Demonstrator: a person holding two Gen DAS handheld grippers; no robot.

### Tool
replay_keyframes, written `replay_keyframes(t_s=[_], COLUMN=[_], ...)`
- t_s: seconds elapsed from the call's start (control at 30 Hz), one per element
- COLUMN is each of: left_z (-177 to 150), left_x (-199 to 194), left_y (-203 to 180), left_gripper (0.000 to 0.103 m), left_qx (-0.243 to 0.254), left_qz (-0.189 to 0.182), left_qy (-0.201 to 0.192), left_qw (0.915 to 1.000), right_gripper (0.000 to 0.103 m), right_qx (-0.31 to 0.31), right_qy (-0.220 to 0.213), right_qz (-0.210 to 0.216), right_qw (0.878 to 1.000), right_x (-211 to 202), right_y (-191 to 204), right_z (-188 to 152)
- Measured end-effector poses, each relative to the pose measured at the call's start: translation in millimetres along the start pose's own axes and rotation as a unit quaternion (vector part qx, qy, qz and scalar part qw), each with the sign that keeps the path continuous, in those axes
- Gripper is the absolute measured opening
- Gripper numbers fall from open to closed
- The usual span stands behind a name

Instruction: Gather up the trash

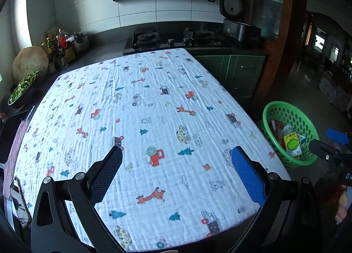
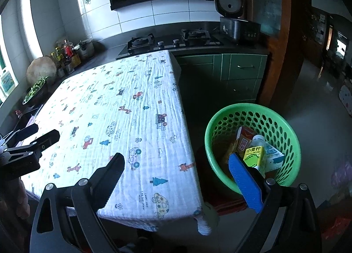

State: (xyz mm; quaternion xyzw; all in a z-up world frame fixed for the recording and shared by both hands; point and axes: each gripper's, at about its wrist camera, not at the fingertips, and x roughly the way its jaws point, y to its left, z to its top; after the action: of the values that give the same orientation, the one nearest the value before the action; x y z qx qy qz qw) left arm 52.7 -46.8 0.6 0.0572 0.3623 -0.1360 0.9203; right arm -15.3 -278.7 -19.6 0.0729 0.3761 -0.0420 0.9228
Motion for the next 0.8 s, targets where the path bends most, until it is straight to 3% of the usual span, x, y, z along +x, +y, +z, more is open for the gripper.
replay_keyframes(t_s=[0.8], left_z=[-0.6], left_x=[-7.1], left_y=[-7.8], left_gripper=[0.098], left_qx=[0.013], left_qz=[-0.003], left_qy=[-0.008], left_qw=[0.9999], right_gripper=[0.092], right_qx=[0.001], right_qy=[-0.004], right_qz=[-0.002], right_qw=[1.0], right_x=[-4.6], right_y=[-1.2], right_z=[-0.3])
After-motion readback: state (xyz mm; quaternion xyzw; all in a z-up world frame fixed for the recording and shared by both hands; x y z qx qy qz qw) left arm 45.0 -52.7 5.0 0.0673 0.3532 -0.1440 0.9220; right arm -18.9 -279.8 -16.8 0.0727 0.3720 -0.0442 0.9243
